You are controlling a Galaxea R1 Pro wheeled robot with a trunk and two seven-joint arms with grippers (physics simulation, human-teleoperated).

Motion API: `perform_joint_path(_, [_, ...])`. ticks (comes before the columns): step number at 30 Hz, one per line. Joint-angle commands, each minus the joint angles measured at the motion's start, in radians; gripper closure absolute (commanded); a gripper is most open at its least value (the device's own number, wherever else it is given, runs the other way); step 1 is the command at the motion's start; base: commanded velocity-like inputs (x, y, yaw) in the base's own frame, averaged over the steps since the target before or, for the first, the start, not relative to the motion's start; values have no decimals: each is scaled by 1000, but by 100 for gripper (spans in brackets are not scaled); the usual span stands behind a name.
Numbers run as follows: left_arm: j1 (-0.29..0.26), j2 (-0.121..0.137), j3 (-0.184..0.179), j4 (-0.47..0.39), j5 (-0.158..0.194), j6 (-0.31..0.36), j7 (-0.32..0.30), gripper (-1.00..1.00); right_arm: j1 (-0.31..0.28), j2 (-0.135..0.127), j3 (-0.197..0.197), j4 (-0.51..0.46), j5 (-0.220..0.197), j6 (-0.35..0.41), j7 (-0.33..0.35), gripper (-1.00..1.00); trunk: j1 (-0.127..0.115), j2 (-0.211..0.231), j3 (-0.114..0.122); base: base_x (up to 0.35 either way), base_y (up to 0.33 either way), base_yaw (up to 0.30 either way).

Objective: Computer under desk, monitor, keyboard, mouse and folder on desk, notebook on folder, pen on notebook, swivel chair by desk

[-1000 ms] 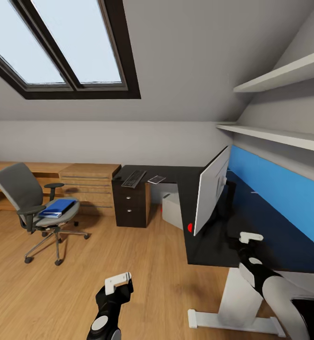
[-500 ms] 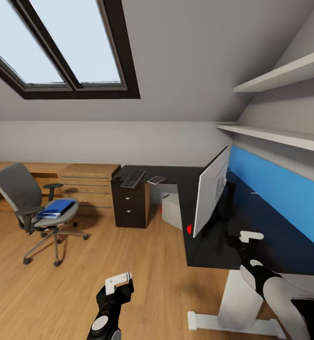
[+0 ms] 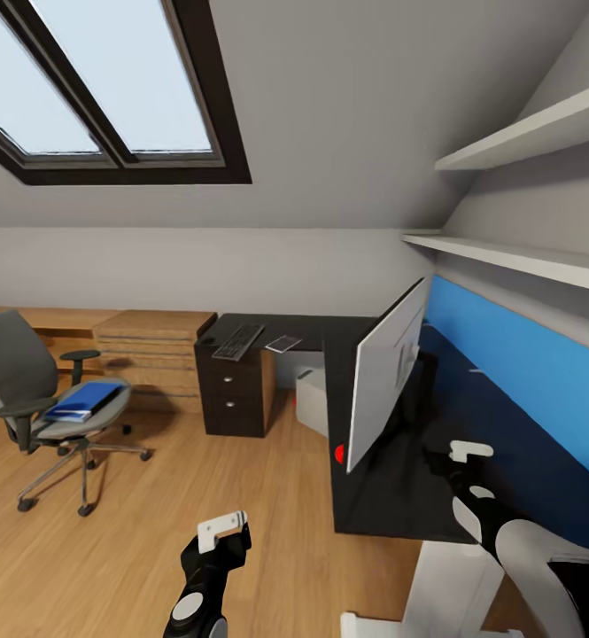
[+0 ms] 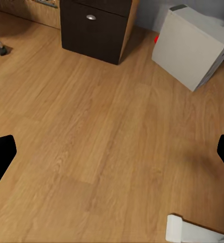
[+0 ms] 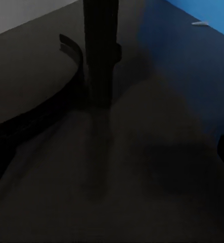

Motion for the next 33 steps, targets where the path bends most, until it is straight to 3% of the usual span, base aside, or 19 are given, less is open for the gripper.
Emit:
perform_joint_path(1, [-1,0,-1,-2,6,3,7,-100,-1,0,0,0,-8,9,3,-100,0,-1,-1,51,-39,0])
perform_joint_path(14, [-1,-1,-2,-2,6,3,9,-100,-1,1,3,-1,-4,22,3,-100,0,-1,-1,254,-12,0])
perform_joint_path(33, [-1,-1,-2,0,5,3,10,-100,-1,-1,2,-3,-4,17,3,-100,0,-1,-1,123,-22,0])
